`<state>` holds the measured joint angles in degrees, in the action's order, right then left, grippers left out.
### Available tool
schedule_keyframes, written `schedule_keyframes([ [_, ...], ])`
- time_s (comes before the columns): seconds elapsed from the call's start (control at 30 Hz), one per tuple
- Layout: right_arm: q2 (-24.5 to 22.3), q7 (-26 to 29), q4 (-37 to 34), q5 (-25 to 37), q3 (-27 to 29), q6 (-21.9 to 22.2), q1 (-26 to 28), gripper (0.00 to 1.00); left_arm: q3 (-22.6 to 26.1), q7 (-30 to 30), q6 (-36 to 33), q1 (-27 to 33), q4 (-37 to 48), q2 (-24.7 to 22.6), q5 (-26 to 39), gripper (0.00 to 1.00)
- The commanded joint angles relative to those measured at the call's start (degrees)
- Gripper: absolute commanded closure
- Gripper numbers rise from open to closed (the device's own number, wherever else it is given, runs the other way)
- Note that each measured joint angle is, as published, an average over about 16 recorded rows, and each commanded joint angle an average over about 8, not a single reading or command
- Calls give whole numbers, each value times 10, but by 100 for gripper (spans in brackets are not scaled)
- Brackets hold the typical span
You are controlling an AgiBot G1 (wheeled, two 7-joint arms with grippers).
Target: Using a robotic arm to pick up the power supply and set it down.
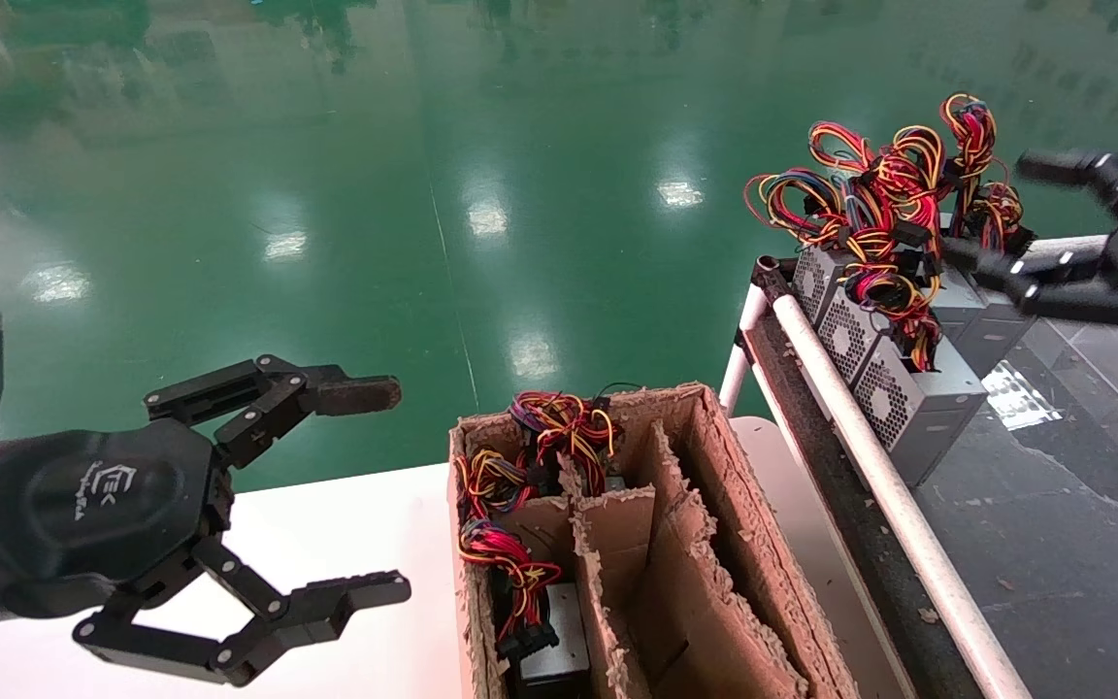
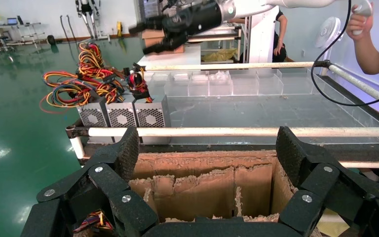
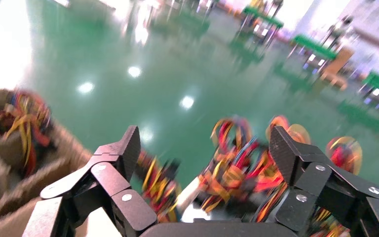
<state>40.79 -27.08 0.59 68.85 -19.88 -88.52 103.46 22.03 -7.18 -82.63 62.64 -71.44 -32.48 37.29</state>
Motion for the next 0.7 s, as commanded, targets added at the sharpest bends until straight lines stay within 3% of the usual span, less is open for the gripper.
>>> schedule_keyframes([
  [0.03,-2,-2,-3,-10,7,-3,3,0,0,0,0,0,0,0,0,0],
  [0.3,-10,21,16,-60,35,-19,-10,0,0,0,0,0,0,0,0,0],
  [0.7,-20,94,161,-102,36,-9,-93,0,0,0,0,0,0,0,0,0],
])
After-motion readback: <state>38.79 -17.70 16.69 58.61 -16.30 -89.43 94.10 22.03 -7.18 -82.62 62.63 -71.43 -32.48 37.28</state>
